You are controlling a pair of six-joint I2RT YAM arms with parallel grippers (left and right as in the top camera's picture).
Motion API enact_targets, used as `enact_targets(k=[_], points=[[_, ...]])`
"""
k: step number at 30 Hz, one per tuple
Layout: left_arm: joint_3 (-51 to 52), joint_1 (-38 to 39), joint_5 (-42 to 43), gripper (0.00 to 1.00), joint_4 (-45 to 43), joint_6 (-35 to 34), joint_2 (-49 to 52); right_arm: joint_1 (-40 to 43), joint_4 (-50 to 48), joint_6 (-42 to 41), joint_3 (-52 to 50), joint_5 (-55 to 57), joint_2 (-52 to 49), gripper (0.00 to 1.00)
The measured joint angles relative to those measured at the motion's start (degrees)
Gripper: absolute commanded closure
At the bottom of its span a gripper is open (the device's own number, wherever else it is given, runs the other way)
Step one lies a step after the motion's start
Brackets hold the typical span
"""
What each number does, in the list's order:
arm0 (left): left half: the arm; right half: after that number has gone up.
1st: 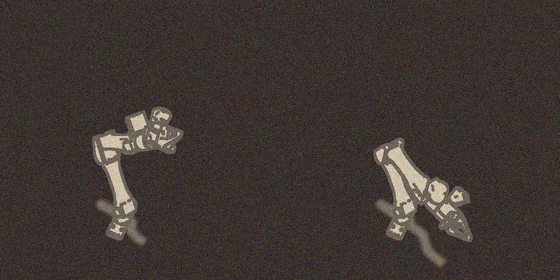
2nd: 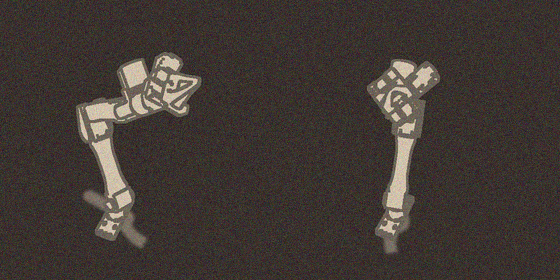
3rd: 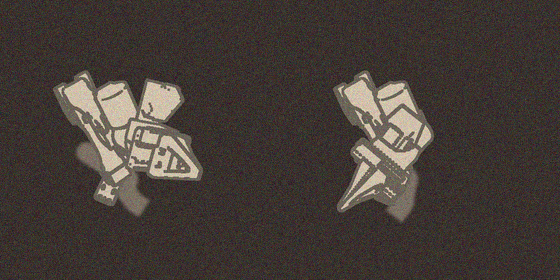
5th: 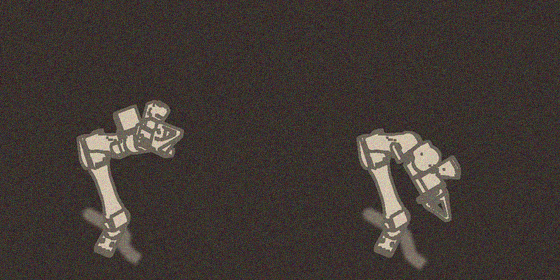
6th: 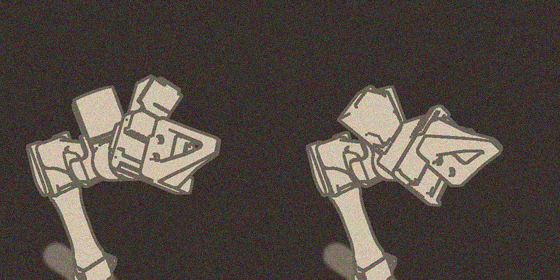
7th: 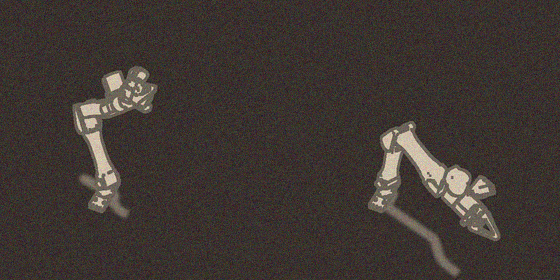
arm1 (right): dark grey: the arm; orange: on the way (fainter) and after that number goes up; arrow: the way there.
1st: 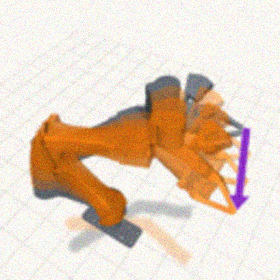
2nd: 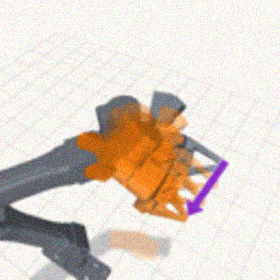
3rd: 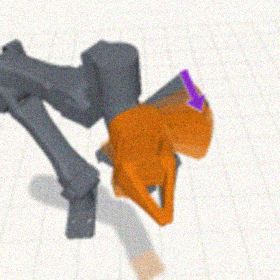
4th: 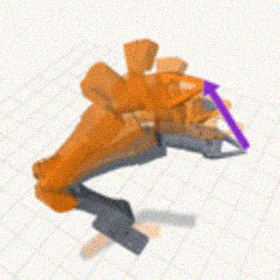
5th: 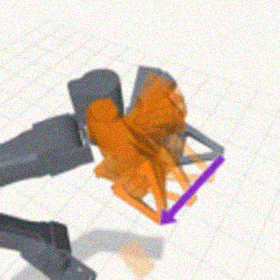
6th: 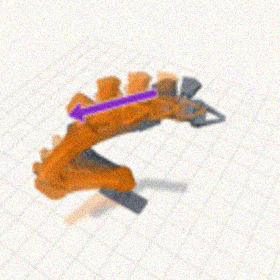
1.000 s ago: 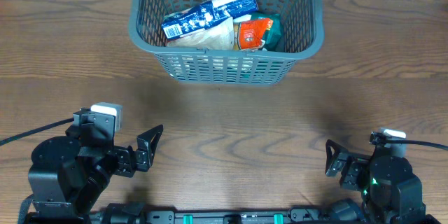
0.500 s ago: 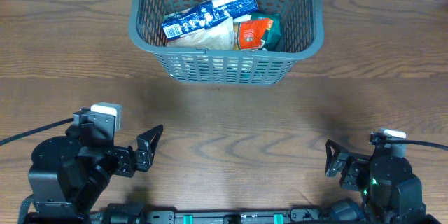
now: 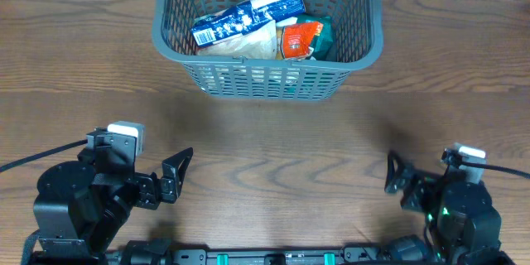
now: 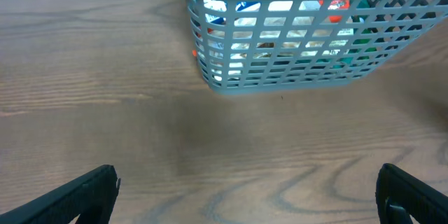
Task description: Pack container
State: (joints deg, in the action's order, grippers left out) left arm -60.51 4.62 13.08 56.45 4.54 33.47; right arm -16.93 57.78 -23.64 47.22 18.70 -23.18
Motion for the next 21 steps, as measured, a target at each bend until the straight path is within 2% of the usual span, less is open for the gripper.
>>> enact_targets(k=[4, 11, 17, 21], points=[[0.07, 0.0, 0.02, 0.01, 0.09, 0.0, 0.02, 4.13, -15.89, 5.22, -10.14, -5.73, 4.66, 0.01], [0.11, 0.0, 0.0, 0.01, 0.09, 0.0, 0.02, 7.74, -36.96, 9.68, -27.34, -11.87, 9.4, 0.01], [0.13, 0.0, 0.0, 0.01, 0.09, 0.0, 0.0, 8.52, -55.25, 15.21, -35.8, -13.03, 9.53, 0.01], [0.13, 0.0, 0.0, 0.01, 0.09, 0.0, 0.02, 9.38, -63.49, 20.57, -40.26, -13.33, 9.7, 0.01]])
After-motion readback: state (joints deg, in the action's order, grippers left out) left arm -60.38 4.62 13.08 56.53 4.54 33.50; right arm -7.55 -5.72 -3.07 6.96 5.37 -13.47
